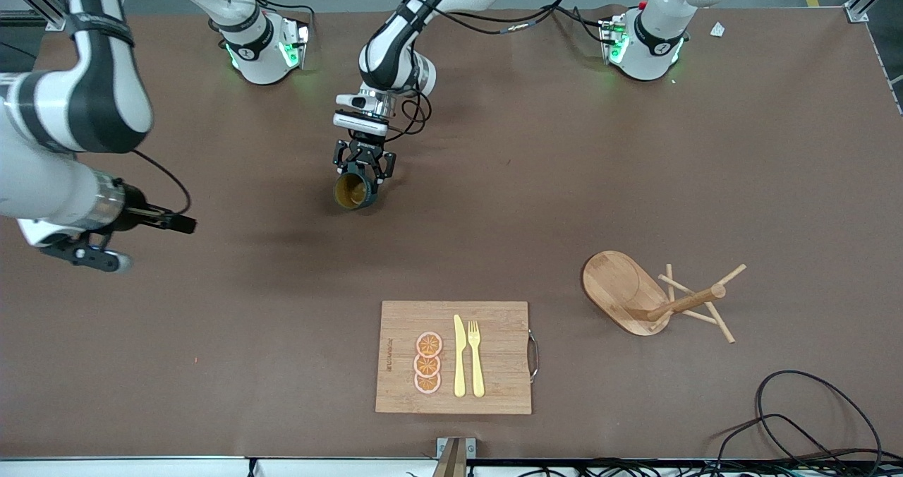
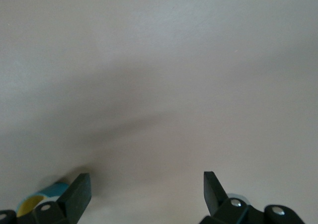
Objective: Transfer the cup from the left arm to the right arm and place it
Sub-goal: 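Hold the mug with the left gripper while the right gripper approaches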
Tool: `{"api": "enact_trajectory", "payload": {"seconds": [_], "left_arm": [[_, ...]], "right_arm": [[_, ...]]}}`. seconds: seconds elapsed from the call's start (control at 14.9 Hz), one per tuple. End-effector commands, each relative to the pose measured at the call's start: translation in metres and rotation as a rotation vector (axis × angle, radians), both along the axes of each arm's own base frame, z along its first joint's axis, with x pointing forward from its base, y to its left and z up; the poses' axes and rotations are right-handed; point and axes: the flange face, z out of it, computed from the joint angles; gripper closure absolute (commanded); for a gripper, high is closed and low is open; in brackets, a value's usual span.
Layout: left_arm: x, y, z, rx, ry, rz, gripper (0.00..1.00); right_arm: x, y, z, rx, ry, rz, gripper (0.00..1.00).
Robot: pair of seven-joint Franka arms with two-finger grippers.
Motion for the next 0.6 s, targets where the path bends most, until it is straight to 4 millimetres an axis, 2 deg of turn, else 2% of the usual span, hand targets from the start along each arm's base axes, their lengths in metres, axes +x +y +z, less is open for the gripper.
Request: {"api": "enact_trajectory", "payload": {"seconds": [0.0, 0.07, 0.13, 0.2, 0.47, 0.54], "left_arm": [[-0.008, 0.004, -0.022, -0.033, -0.030, -0.016, 0.12], [-0.015, 0.004, -0.023, -0.038, -0.026, -0.012, 0.02], [-0.020, 0.002, -0.022, -0.039, -0.028, -0.005, 0.00], [-0.030, 0.002, -0.026, -0.042, -0.017, 0.011, 0.00], [-0.070, 0.013, -0.005, -0.052, 0.042, 0.125, 0.00], [-0.078, 0.022, 0.003, -0.044, 0.055, 0.207, 0.00]], "right_arm": [[-0.024, 0.028, -0.030, 0.000, -0.019, -0.070, 0.00], [-0.032, 0.041, -0.041, -0.003, -0.033, -0.077, 0.00], [-0.041, 0.050, -0.052, -0.004, -0.050, -0.088, 0.00], [-0.050, 0.060, -0.063, -0.003, -0.066, -0.097, 0.00], [-0.079, 0.093, -0.103, -0.004, -0.086, -0.090, 0.00], [-0.089, 0.120, -0.108, 0.000, -0.091, -0.039, 0.00]]}}
